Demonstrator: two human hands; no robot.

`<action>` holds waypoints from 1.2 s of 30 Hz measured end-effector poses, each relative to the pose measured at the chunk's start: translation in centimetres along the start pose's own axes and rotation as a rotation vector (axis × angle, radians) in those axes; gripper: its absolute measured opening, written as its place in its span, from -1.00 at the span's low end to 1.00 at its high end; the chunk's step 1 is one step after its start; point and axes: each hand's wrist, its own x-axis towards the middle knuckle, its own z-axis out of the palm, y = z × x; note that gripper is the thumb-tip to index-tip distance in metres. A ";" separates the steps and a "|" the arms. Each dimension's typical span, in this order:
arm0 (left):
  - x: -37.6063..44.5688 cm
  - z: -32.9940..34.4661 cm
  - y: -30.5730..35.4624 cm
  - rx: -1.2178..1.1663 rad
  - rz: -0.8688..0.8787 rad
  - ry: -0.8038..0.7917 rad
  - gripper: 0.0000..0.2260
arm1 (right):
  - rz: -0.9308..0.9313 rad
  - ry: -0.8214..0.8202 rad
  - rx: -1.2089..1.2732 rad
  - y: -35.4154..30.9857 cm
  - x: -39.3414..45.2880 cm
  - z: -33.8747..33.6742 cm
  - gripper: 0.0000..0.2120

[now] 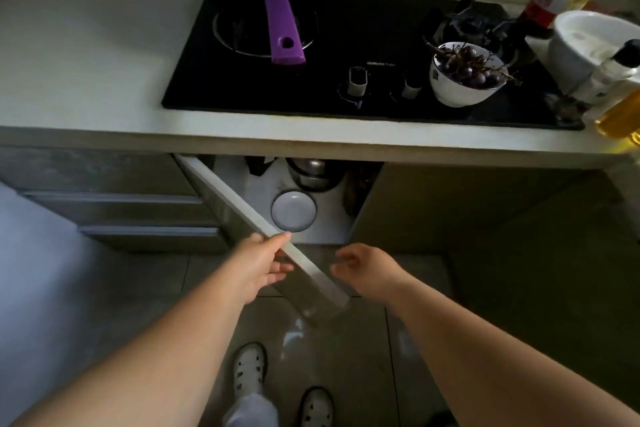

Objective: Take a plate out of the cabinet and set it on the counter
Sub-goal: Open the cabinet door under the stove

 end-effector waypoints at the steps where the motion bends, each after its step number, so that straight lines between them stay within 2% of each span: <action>1: -0.8 -0.8 -0.6 0.035 0.004 0.030 -0.80 | -0.029 -0.052 -0.025 -0.6 -0.6 1.0 -0.61; 5: -2.9 -4.5 -1.8 0.245 0.026 0.108 -0.80 | -0.116 -0.200 -0.110 -2.4 -2.2 4.4 -0.62; 8: -4.0 -7.7 -2.2 0.376 0.018 0.164 -0.83 | -0.130 -0.254 -0.159 -3.5 -2.7 6.0 -0.59; 11: -5.1 -10.8 -2.5 0.555 0.020 0.229 -0.82 | -0.096 -0.230 -0.157 -4.7 -2.2 6.9 -0.62; 17: -6.6 -18.3 -1.7 1.069 0.027 0.392 -0.70 | -0.057 -0.152 -0.162 -7.5 -0.7 10.2 -0.63; 22: -6.3 -23.3 -0.4 1.268 -0.011 0.388 -0.70 | -0.075 -0.168 -0.282 -9.7 -0.6 12.5 -0.63; 28: -6.1 -24.0 -0.5 1.188 0.031 0.296 -0.72 | -0.045 -0.129 -0.319 -11.2 -0.5 12.1 -0.61; 31: -6.2 -23.1 -0.5 1.163 0.030 0.354 -0.53 | -0.053 -0.085 -0.278 -11.1 0.0 11.2 -0.64; 33: -6.4 -21.9 -0.2 1.124 0.161 0.444 -0.47 | -0.054 -0.079 -0.240 -10.6 0.5 10.6 -0.65; 36: -6.0 -19.2 0.3 1.005 0.526 0.492 -0.59 | -0.054 -0.096 -0.222 -9.5 1.9 9.4 -0.65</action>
